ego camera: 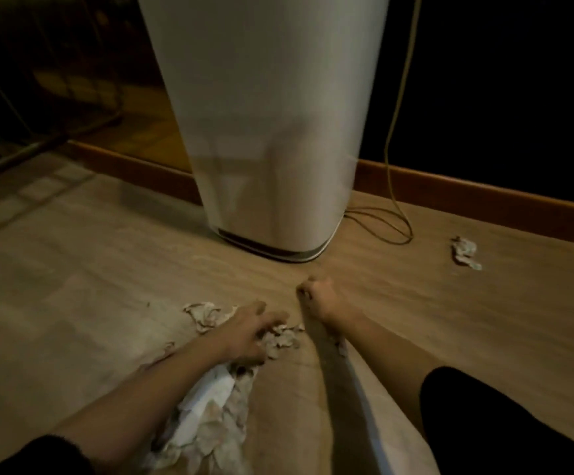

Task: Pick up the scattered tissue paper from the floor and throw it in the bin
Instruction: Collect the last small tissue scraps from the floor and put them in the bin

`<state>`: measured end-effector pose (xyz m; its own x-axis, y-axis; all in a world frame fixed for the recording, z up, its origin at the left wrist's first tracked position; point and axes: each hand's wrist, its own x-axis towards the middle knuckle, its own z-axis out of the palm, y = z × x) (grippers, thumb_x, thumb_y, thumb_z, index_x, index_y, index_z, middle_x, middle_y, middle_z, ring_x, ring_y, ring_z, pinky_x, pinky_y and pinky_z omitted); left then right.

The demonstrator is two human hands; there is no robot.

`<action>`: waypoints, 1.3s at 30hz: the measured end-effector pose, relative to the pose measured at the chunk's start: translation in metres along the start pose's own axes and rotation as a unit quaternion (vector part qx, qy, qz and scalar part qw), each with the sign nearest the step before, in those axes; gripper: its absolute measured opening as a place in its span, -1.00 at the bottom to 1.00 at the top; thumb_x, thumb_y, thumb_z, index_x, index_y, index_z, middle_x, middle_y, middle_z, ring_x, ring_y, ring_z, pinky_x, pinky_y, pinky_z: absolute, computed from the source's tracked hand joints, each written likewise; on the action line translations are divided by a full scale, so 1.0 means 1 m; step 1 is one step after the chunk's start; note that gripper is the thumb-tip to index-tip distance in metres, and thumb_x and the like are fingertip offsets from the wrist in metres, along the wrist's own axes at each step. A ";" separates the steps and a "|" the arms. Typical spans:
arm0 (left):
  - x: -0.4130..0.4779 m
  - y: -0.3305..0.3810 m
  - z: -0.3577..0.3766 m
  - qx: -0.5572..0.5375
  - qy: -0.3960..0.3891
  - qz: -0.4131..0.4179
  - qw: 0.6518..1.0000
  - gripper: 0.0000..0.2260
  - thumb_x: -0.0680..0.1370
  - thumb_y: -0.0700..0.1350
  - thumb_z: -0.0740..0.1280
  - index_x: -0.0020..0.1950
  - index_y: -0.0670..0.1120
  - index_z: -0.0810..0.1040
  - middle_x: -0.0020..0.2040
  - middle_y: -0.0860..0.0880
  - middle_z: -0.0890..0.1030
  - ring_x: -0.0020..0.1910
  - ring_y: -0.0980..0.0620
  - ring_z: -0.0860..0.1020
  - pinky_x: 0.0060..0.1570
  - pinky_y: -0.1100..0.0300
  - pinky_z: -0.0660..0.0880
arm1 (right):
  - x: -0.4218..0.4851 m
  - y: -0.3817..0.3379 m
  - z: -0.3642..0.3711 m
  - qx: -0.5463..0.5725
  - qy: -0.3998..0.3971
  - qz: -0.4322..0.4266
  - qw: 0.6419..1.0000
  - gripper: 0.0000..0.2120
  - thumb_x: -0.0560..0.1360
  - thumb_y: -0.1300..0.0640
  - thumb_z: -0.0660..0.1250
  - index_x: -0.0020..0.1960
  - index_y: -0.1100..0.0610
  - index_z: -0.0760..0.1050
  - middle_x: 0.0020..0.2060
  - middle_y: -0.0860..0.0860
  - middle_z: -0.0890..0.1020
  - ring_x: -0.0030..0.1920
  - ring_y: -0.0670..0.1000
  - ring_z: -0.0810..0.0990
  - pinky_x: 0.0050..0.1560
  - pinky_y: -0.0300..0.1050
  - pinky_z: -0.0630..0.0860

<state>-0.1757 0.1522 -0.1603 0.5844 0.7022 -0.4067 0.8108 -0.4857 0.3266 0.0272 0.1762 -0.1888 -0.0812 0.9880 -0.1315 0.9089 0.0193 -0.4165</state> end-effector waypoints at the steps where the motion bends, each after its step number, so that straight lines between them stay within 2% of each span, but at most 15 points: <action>1: 0.001 0.000 0.011 0.017 -0.003 0.017 1.000 -0.31 0.43 -0.06 0.41 0.46 0.18 0.15 0.48 -0.17 0.18 0.43 -0.18 0.19 0.35 0.03 0.26 | -0.004 0.003 0.014 0.002 0.028 0.010 1.000 -0.81 0.47 0.15 0.20 -0.02 0.14 0.55 -0.01 0.19 0.58 0.00 0.24 0.54 -0.03 0.06 0.52; 7: 0.004 0.013 0.037 -0.051 0.131 0.060 0.988 -0.81 0.48 -0.21 0.34 0.07 -0.09 0.62 0.04 -0.10 0.58 0.05 -0.09 0.55 0.02 0.16 0.45 | -0.041 0.008 0.029 0.125 0.101 0.022 0.987 -0.82 0.39 0.36 0.25 -0.19 0.22 0.62 -0.16 0.14 0.64 -0.10 0.14 0.57 -0.08 -0.01 0.52; 10: -0.008 0.001 0.027 -0.130 0.203 0.019 0.970 -0.86 0.46 -0.24 0.37 -0.01 -0.13 0.66 -0.06 -0.07 0.61 -0.06 -0.01 0.57 -0.11 0.31 0.39 | -0.052 0.024 0.004 0.171 0.074 0.087 0.979 -0.80 0.43 0.38 0.30 -0.11 0.20 0.67 -0.10 0.13 0.69 -0.03 0.07 0.61 0.02 -0.11 0.50; 13: -0.028 -0.025 0.016 -0.167 0.283 -0.032 0.944 -0.88 0.44 -0.25 0.42 -0.04 -0.16 0.67 -0.09 -0.08 0.63 -0.09 0.00 0.56 -0.10 0.32 0.39 | -0.092 0.025 0.010 0.118 0.055 0.052 0.990 -0.83 0.47 0.28 0.33 0.04 0.18 0.61 0.04 0.11 0.61 0.06 0.10 0.54 0.10 -0.06 0.47; 15: -0.041 -0.043 0.016 -0.144 0.311 -0.056 0.938 -0.87 0.41 -0.29 0.43 -0.06 -0.17 0.67 -0.06 -0.13 0.66 -0.04 -0.05 0.59 -0.02 0.27 0.40 | -0.127 0.012 0.032 0.074 0.100 0.011 0.992 -0.79 0.51 0.24 0.28 0.11 0.19 0.57 0.10 0.11 0.58 0.07 0.12 0.50 0.09 -0.07 0.43; 17: -0.054 -0.058 0.019 -0.126 0.321 -0.081 0.935 -0.83 0.39 -0.34 0.41 -0.05 -0.19 0.66 -0.04 -0.17 0.66 -0.01 -0.11 0.60 0.02 0.23 0.42 | -0.148 -0.002 0.047 0.069 0.129 -0.002 0.989 -0.80 0.54 0.23 0.24 0.10 0.20 0.58 0.04 0.10 0.59 0.01 0.09 0.49 0.00 -0.12 0.42; 21: -0.080 -0.074 0.018 -0.106 0.335 -0.120 0.929 -0.84 0.40 -0.35 0.40 -0.05 -0.21 0.66 -0.05 -0.20 0.64 -0.07 -0.14 0.61 -0.03 0.22 0.44 | -0.129 -0.014 0.041 0.131 0.083 0.002 0.988 -0.85 0.47 0.31 0.33 -0.01 0.23 0.64 -0.10 0.15 0.64 -0.05 0.13 0.56 -0.07 -0.15 0.43; 24: -0.096 -0.079 0.017 -0.096 0.297 -0.135 0.940 -0.86 0.43 -0.24 0.41 -0.03 -0.20 0.65 -0.07 -0.20 0.64 -0.08 -0.16 0.61 -0.06 0.19 0.45 | -0.102 -0.046 0.038 0.165 0.045 -0.028 0.985 -0.84 0.47 0.25 0.35 0.00 0.20 0.65 -0.08 0.14 0.67 -0.04 0.10 0.60 -0.04 -0.19 0.41; 27: -0.114 -0.081 0.017 -0.047 0.184 -0.151 0.970 -0.41 0.34 0.31 0.26 0.16 -0.10 0.59 0.02 -0.18 0.63 0.03 -0.15 0.58 0.02 0.11 0.43 | -0.086 -0.096 0.048 0.208 0.013 -0.054 0.976 -0.74 0.50 0.15 0.31 0.16 0.15 0.58 0.05 0.13 0.60 0.07 0.11 0.55 0.05 -0.15 0.42; 29: -0.126 -0.082 0.020 -0.040 0.080 -0.184 0.979 -0.09 0.18 0.57 0.10 0.36 0.05 0.40 0.27 -0.18 0.49 0.26 -0.16 0.45 0.22 0.03 0.35 | -0.085 -0.122 0.057 0.174 -0.083 -0.085 0.978 -0.50 0.48 -0.05 0.32 0.37 0.05 0.38 0.22 0.11 0.46 0.23 0.15 0.42 0.20 -0.01 0.39; 31: -0.139 -0.080 0.027 -0.083 0.000 -0.224 0.971 0.00 0.05 0.61 0.16 0.44 0.23 0.16 0.48 -0.17 0.20 0.44 -0.22 0.21 0.39 -0.08 0.23 | -0.095 -0.135 0.068 0.080 -0.187 -0.115 0.972 -0.18 0.36 -0.24 0.36 0.49 -0.03 0.08 0.39 0.08 0.27 0.35 0.19 0.24 0.30 0.13 0.30; 33: -0.147 -0.076 0.042 -0.091 -0.029 -0.225 0.970 -0.02 0.08 0.51 0.33 0.43 0.30 0.06 0.50 -0.13 0.11 0.44 -0.24 0.15 0.41 -0.14 0.22 | -0.115 -0.135 0.078 -0.019 -0.196 -0.152 0.969 -0.06 0.31 -0.24 0.40 0.50 -0.05 -0.04 0.47 0.03 0.14 0.39 0.19 0.16 0.31 0.19 0.25; 34: -0.150 -0.072 0.050 -0.078 -0.018 -0.218 0.973 -0.07 0.16 0.38 0.43 0.44 0.27 0.08 0.47 -0.13 0.15 0.41 -0.24 0.18 0.39 -0.12 0.25 | -0.126 -0.133 0.085 -0.051 -0.162 -0.172 0.970 -0.13 0.34 -0.18 0.40 0.49 -0.03 0.01 0.47 0.03 0.15 0.38 0.18 0.18 0.28 0.17 0.28; 37: -0.149 -0.058 0.068 -0.105 0.086 -0.195 0.971 -0.36 0.34 -0.06 0.47 0.38 0.06 0.32 0.25 -0.13 0.36 0.24 -0.15 0.38 0.23 0.09 0.38 | -0.145 -0.120 0.105 0.013 -0.042 -0.239 0.970 -0.58 0.44 0.07 0.31 0.28 0.04 0.39 0.27 0.08 0.41 0.19 0.16 0.40 0.07 0.01 0.43; 39: -0.150 -0.054 0.070 -0.132 0.133 -0.194 0.963 -0.51 0.37 -0.18 0.43 0.28 -0.03 0.45 0.14 -0.14 0.42 0.15 -0.11 0.46 0.08 0.24 0.38 | -0.145 -0.113 0.106 0.081 -0.044 -0.254 0.963 -0.76 0.44 0.21 0.24 0.09 0.11 0.52 0.10 0.11 0.52 0.04 0.15 0.46 -0.06 -0.03 0.44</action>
<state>-0.3049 0.0368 -0.1766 0.1828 0.9292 -0.3212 0.9093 -0.0355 0.4147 -0.1069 0.0149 -0.2186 -0.5398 0.8400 0.0539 0.6675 0.4662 -0.5805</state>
